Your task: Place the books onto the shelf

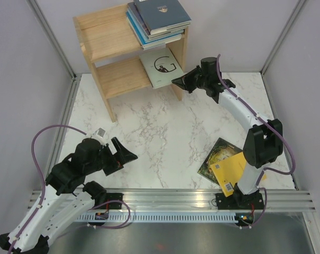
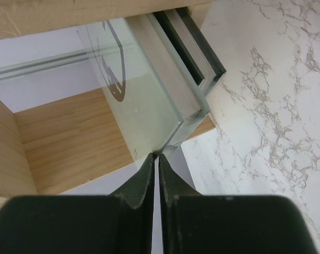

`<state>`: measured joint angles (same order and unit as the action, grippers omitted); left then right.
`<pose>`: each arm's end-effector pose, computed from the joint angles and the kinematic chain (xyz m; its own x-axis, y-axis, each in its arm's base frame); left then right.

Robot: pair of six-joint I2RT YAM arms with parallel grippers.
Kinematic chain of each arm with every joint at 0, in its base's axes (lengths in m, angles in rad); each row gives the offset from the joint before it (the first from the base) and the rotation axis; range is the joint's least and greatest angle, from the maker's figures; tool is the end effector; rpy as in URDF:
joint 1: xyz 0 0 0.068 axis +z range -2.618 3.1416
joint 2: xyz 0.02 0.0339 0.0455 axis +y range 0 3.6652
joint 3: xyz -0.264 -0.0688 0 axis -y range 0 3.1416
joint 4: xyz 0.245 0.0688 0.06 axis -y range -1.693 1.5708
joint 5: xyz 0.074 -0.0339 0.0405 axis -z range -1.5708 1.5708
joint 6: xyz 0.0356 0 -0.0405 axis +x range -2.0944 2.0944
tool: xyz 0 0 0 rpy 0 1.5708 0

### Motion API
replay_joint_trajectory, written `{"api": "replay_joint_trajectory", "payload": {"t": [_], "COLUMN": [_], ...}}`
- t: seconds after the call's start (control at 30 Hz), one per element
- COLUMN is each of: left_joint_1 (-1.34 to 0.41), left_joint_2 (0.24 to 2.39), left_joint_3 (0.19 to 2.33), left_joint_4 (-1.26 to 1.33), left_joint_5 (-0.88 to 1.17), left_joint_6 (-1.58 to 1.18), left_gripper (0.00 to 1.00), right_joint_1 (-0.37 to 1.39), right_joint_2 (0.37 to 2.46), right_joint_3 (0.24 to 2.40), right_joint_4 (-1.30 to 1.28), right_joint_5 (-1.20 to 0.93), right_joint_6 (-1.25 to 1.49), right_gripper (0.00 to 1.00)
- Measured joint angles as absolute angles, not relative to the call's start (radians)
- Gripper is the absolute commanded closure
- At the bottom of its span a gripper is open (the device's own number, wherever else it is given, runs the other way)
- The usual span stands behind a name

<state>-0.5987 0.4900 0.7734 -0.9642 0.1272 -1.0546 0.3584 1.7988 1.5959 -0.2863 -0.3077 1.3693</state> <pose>0.0722 -0.0547 0.2951 -0.8136 -0.4892 -0.3141 -0.1361 0.6855 -0.7152 0.3961 0.1599 0.3293 -0.6609 0.7495 -0.0372 0.3141 0.3213 0.8933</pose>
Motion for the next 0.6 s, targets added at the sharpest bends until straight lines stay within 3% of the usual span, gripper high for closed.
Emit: {"api": "replay_joint_trajectory", "payload": {"t": [0.4,0.6], "left_joint_1": [-0.597,-0.597], "left_joint_2": [0.519,0.559], "left_joint_3": [0.789,0.813], "left_joint_4": [-0.969,-0.971], "left_joint_5": [0.104,0.102], "left_joint_6": [-1.054,-1.049], "left_gripper": [0.00,0.00], "right_joint_1": [0.367,0.368], "right_joint_2": [1.841,1.834], "right_joint_3": [1.621,1.635], "right_joint_4": [-0.239,-0.254], "right_joint_5": [-0.318,-0.294], "right_joint_6": [1.397,1.358], "right_gripper": [0.97,0.85]}}
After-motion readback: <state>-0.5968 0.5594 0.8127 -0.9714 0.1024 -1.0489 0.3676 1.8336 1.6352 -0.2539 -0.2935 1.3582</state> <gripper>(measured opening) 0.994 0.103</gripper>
